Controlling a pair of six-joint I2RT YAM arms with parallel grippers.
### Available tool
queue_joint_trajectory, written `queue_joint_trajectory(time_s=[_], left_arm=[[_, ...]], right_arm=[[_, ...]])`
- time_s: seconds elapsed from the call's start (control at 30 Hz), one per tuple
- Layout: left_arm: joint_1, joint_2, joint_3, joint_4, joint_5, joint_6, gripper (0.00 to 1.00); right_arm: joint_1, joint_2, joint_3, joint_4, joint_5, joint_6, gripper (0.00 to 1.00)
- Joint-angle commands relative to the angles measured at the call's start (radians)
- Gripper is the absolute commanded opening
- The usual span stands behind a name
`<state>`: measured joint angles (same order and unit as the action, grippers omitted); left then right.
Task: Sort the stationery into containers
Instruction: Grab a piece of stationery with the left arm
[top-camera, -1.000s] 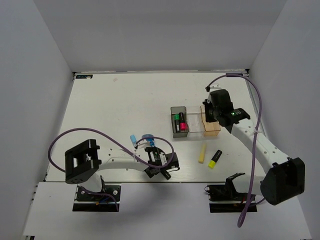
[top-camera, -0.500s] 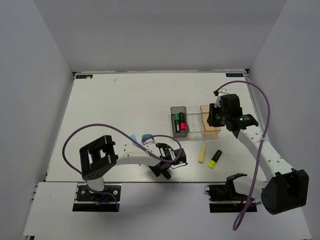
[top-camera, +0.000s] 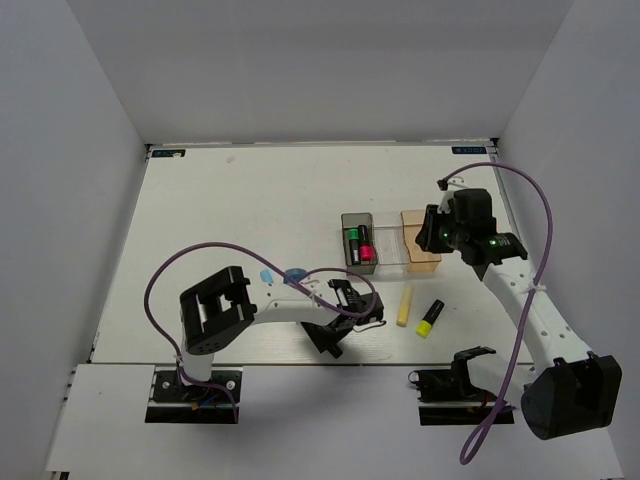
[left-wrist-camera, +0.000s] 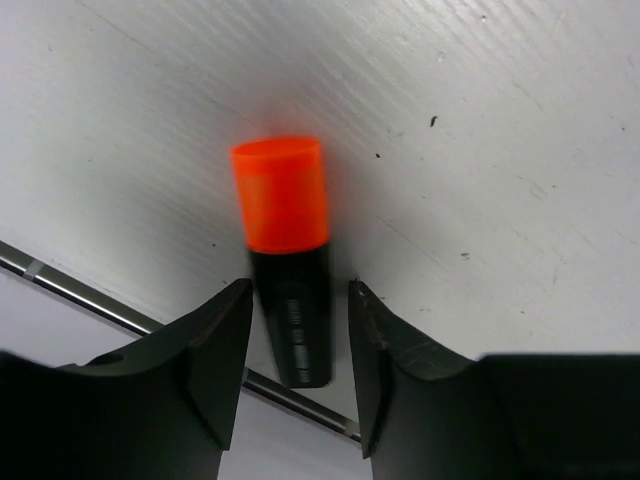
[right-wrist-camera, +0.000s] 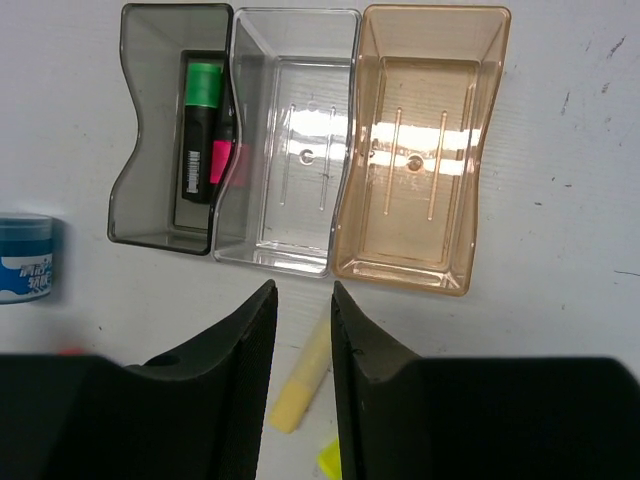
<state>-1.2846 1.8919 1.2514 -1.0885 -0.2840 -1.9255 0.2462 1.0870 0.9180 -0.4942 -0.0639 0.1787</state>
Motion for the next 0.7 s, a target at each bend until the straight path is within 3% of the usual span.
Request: queue_joint_trajectory(time_s=[0.0, 0.27, 0.37, 0.4, 0.47, 0.5, 0.63, 0.67], left_arm=[[-0.012, 0.091, -0.033, -0.024, 0.098, 0.037, 0.52], [-0.021, 0.089, -0.078, 0.067, 0.108, 0.062, 0.19], [-0.033, 0.064, -0.027, 0.068, 0.059, 0.147, 0.05], [-0.035, 0.055, 0.041, 0.065, 0.037, 0.251, 0.0], [-0.051, 0.045, 0.132, 0.018, -0.006, 0.319, 0.0], [-0.058, 0.039, 0.205, 0.0, -0.023, 0.406, 0.0], [-0.079, 0.039, 0.388, -0.141, -0.124, 0.543, 0.0], [-0.079, 0.036, 0.428, -0.152, -0.135, 0.577, 0.0]], right_arm=[[-0.021, -0.033, -0.013, 0.016, -0.034, 0.018, 0.32], [-0.045, -0.05, -0.022, 0.019, -0.069, 0.019, 0.35], [-0.053, -0.045, -0.021, 0.008, -0.097, -0.042, 0.67], [-0.058, -0.047, -0.021, 0.005, -0.102, -0.06, 0.8], [-0.064, -0.05, -0.024, -0.023, -0.123, -0.085, 0.82], [-0.073, -0.052, -0.024, -0.029, -0.134, -0.091, 0.8], [-0.088, -0.087, -0.048, -0.061, -0.143, -0.094, 0.33], [-0.094, -0.09, -0.051, -0.066, -0.145, -0.096, 0.31]])
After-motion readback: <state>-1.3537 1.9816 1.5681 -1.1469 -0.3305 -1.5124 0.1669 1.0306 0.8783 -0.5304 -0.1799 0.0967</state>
